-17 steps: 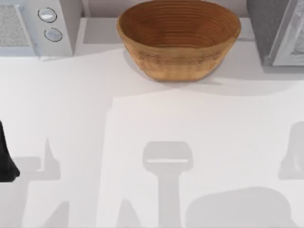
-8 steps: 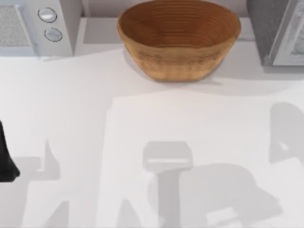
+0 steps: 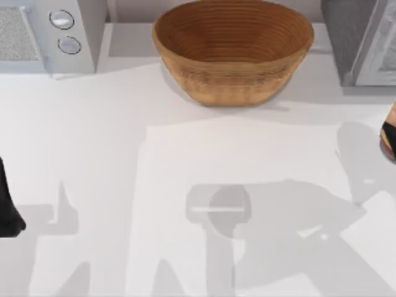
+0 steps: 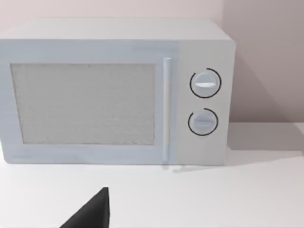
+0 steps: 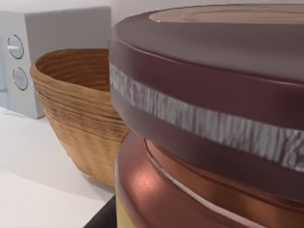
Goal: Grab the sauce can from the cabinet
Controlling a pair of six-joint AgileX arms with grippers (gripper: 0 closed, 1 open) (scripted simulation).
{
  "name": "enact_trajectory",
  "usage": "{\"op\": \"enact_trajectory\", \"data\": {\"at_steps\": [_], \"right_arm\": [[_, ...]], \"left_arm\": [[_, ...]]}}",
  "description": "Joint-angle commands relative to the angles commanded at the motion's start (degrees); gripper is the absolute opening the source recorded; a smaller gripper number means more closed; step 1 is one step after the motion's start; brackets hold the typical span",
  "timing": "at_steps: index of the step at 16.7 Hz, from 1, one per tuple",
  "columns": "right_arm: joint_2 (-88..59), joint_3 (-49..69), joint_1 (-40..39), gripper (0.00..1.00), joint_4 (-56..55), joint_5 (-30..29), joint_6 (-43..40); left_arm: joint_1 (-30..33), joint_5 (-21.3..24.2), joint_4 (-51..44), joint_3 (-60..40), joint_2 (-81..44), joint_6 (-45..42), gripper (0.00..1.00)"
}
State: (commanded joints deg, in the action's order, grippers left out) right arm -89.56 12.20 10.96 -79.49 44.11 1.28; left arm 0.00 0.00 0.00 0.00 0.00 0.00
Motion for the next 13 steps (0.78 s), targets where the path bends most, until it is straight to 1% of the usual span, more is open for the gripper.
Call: {"op": "enact_trajectory", "data": {"at_steps": [3,6,9,13], "right_arm": [[-13.87,1.74,1.62,0.0,-11.71,6.32,0.14],[-23.21,2.88,2.78,0.0,-19.55,10.63,0.21],[-27.09,3.36,3.32,0.0,-22.88,12.54,0.24],[-27.2,3.37,3.34,0.0,-22.98,12.59,0.24]], "left_arm": [[0.0,0.0,0.0,0.0,0.0,0.0,1.0],[0.0,0.0,0.0,0.0,0.0,0.0,1.0],[0.0,0.0,0.0,0.0,0.0,0.0,1.0],[0.0,0.0,0.0,0.0,0.0,0.0,1.0]]}}
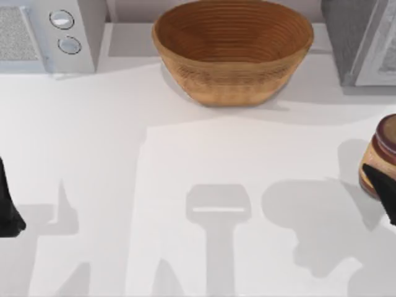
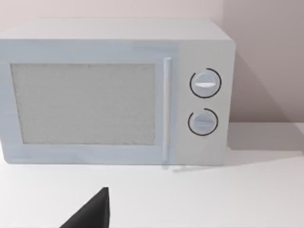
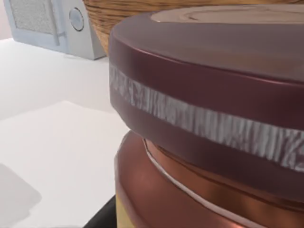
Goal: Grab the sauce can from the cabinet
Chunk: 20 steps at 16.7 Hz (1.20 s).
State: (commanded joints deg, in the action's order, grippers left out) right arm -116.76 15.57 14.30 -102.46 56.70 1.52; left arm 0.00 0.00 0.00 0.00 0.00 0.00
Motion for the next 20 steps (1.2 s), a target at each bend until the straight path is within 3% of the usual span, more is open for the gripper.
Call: {"op": "enact_trajectory", "data": {"at_steps": [3,10,14,20], "right_arm": [[-4.52,0.64,-1.27,0.0,1.36,-1.0,0.05],[-10.08,8.92,-10.69,0.0,-0.4,-10.82,-0.44],[-10.39,9.39,-11.22,0.0,-0.48,-11.35,-0.47],[-10.39,9.39,-11.22,0.45,-0.48,-11.35,-0.47]], "left_arm": [[0.0,0.0,0.0,0.0,0.0,0.0,1.0],[0.0,0.0,0.0,0.0,0.0,0.0,1.0],[0.0,0.0,0.0,0.0,0.0,0.0,1.0],[0.0,0.0,0.0,0.0,0.0,0.0,1.0]]}}
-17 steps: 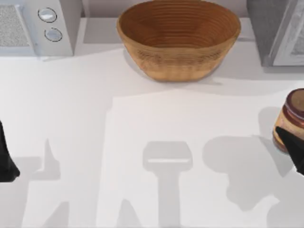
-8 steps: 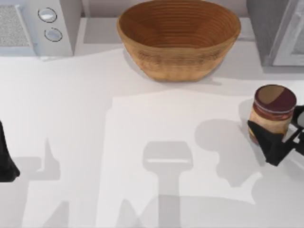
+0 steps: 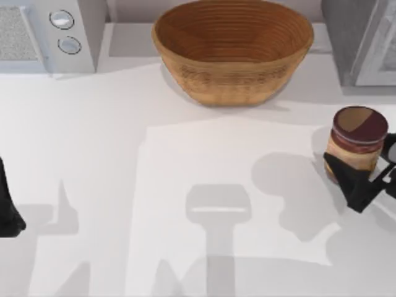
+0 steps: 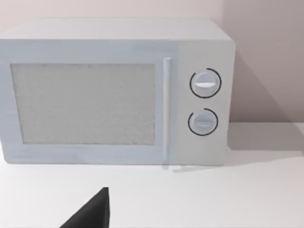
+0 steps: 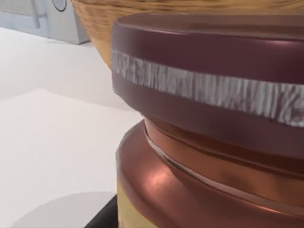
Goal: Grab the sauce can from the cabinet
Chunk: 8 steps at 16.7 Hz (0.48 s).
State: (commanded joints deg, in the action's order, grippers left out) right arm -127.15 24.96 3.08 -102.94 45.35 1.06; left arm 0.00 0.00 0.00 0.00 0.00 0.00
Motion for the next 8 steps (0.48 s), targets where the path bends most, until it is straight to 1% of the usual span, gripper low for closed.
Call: {"op": "enact_trajectory", "data": {"at_steps": [7,8], "right_arm": [[0.0,0.0,0.0,0.98,0.0,0.0,0.0],[0.0,0.0,0.0,1.0,0.0,0.0,0.0]], "left_arm": [[0.0,0.0,0.0,0.0,0.0,0.0,1.0],[0.0,0.0,0.0,0.0,0.0,0.0,1.0]]}}
